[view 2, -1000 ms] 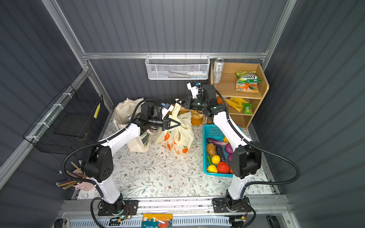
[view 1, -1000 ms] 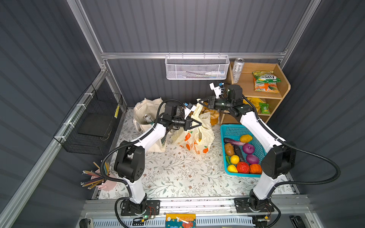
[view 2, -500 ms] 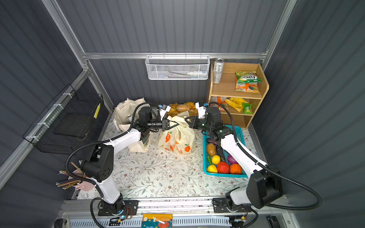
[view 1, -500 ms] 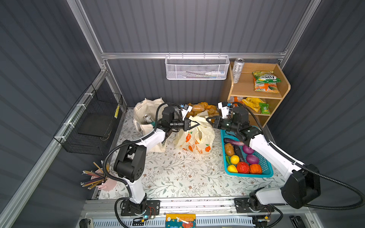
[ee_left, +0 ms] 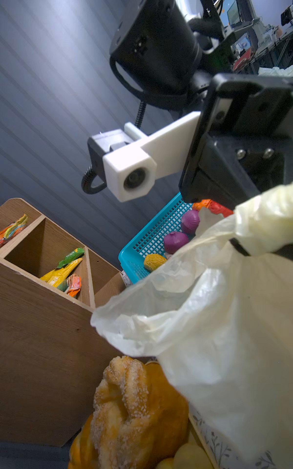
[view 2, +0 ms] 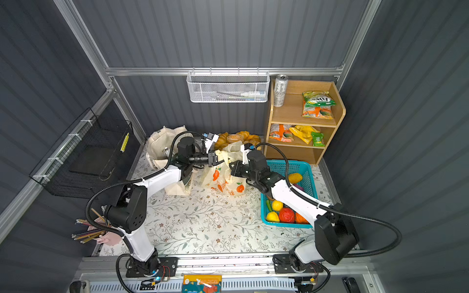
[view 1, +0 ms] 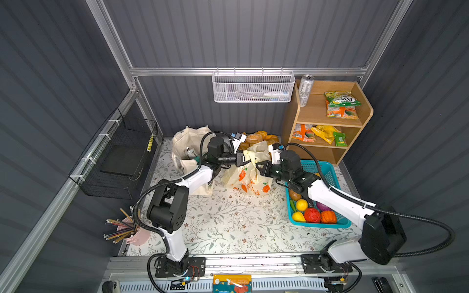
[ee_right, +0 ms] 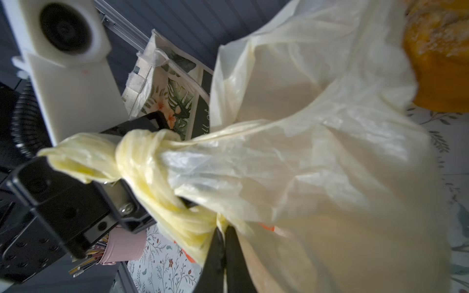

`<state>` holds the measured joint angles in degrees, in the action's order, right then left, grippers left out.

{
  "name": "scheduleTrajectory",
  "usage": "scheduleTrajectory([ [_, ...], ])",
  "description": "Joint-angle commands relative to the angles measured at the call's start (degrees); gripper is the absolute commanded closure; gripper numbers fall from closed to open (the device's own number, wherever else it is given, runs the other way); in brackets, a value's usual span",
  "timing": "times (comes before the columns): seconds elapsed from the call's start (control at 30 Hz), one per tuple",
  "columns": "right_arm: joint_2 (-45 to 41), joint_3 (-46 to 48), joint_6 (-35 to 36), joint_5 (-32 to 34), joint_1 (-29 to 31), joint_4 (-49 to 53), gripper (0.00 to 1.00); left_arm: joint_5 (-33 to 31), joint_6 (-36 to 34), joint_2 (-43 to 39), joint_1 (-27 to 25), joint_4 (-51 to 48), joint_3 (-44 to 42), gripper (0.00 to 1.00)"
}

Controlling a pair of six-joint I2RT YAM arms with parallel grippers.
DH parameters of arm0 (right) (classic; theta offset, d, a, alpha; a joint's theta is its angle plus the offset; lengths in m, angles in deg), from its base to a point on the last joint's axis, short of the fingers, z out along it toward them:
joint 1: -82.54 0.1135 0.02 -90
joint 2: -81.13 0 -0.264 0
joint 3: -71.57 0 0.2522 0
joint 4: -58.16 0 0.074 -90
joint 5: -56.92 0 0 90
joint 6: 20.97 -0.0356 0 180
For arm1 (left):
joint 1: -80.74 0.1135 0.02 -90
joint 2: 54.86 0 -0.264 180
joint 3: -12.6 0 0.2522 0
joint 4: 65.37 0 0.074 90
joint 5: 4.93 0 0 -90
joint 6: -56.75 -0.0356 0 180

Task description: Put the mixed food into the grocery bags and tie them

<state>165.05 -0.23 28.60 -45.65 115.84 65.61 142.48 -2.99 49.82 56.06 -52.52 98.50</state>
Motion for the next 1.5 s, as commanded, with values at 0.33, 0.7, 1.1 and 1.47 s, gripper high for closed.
scheduleTrajectory([
  [0.33,1.6,-0.5,-0.8,-0.3,-1.2,1.5,1.0,2.4,-26.0,-1.8,2.3,-37.6,8.3,0.66],
  [0.7,3.0,-1.7,-0.1,-1.9,-1.2,1.5,1.0,4.4,-40.9,-1.9,2.3,-58.6,13.7,0.57],
  [1.1,5.5,-3.6,1.6,-6.1,0.1,2.6,1.0,3.9,-26.1,-4.1,2.3,-36.0,6.5,0.54],
  [1.47,4.4,-0.9,1.1,-6.1,0.4,1.3,1.0,-3.5,-18.6,-5.2,2.3,-24.6,2.6,0.54],
])
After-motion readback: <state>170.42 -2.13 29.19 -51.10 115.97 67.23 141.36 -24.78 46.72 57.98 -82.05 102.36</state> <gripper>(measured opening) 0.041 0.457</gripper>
